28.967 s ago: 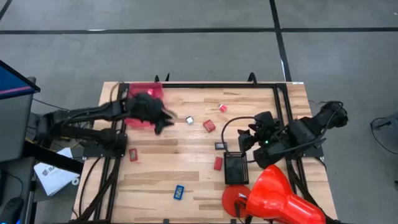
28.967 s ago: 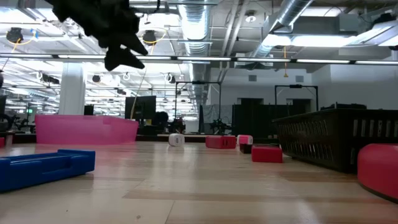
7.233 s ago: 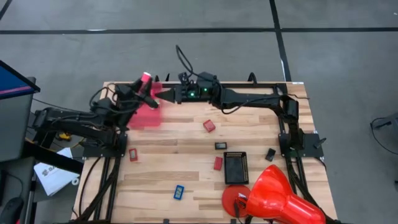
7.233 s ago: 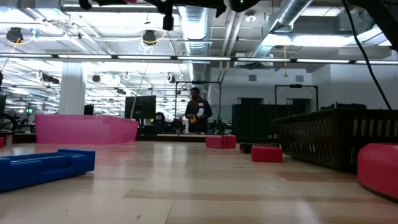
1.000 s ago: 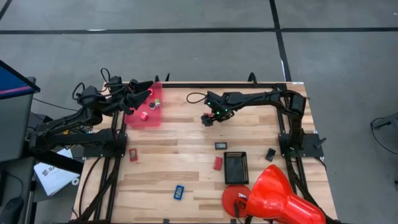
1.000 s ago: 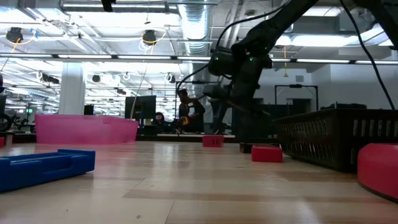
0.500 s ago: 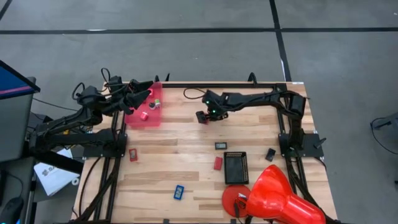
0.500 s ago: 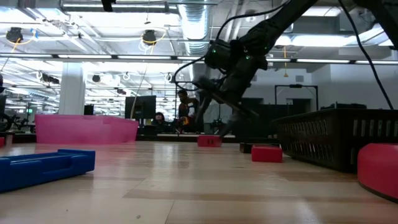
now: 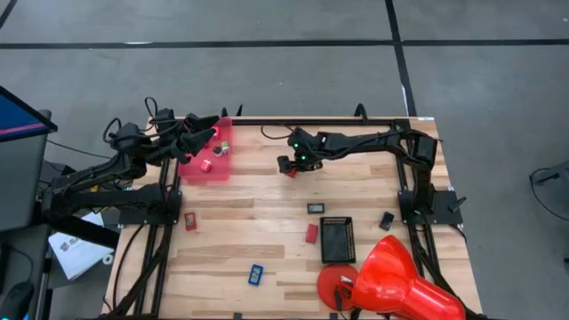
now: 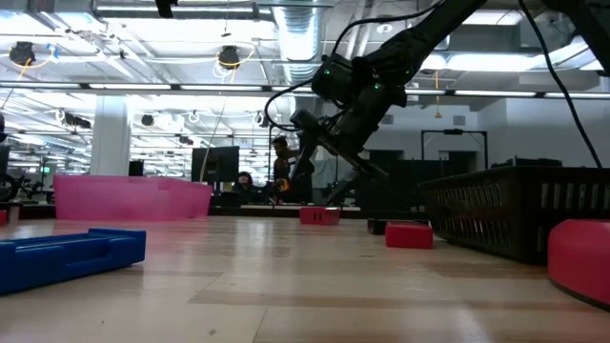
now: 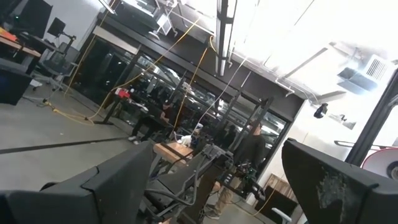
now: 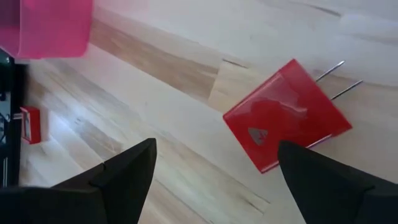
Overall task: Pick & Place Office items
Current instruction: Put the red charger adapter into the pink bin
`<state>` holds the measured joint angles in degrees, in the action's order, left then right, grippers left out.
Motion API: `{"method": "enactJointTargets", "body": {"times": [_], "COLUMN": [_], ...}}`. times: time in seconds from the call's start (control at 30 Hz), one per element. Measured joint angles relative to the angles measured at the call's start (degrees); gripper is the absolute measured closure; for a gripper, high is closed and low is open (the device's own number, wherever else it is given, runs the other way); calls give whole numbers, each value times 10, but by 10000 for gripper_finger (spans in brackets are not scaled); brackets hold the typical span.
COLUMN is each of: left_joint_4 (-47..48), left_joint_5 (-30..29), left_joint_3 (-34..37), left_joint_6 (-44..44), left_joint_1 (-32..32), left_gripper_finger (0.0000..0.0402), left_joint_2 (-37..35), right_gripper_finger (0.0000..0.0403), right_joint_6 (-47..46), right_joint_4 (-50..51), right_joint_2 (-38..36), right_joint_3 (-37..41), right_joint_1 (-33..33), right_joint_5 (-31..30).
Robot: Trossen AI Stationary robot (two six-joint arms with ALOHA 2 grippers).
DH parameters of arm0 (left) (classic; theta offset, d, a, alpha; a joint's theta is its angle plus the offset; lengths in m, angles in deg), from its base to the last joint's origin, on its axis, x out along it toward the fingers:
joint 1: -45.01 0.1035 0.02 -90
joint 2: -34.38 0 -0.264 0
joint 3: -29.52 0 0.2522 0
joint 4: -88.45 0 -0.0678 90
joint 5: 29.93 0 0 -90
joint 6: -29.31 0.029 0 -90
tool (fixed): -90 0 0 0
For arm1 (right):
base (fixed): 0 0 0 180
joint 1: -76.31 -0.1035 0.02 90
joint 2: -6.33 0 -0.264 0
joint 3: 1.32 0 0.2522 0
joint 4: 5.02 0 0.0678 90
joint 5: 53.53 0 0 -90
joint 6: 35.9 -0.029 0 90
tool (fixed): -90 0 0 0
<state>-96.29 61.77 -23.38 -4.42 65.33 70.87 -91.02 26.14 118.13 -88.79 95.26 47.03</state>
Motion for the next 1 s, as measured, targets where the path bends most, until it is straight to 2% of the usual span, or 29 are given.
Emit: {"method": "enactJointTargets", "body": {"times": [0.27,0.83,1.0], "left_joint_4": [0,0,0], "left_joint_5": [0,0,0], "left_joint_3": [0,0,0], "left_joint_6": [-10,-13,-16], "left_joint_1": [0,0,0], "left_gripper_finger": [56,56,56], "left_joint_2": [0,0,0], "right_gripper_finger": [76,76,76], "right_joint_6": [11,-12,-7], "right_joint_4": [42,-3,30], "right_joint_2": [0,0,2], "right_joint_3": [-1,-1,-1], "right_joint_1": [3,3,2], "right_joint_5": [-3,-10,-24]}}
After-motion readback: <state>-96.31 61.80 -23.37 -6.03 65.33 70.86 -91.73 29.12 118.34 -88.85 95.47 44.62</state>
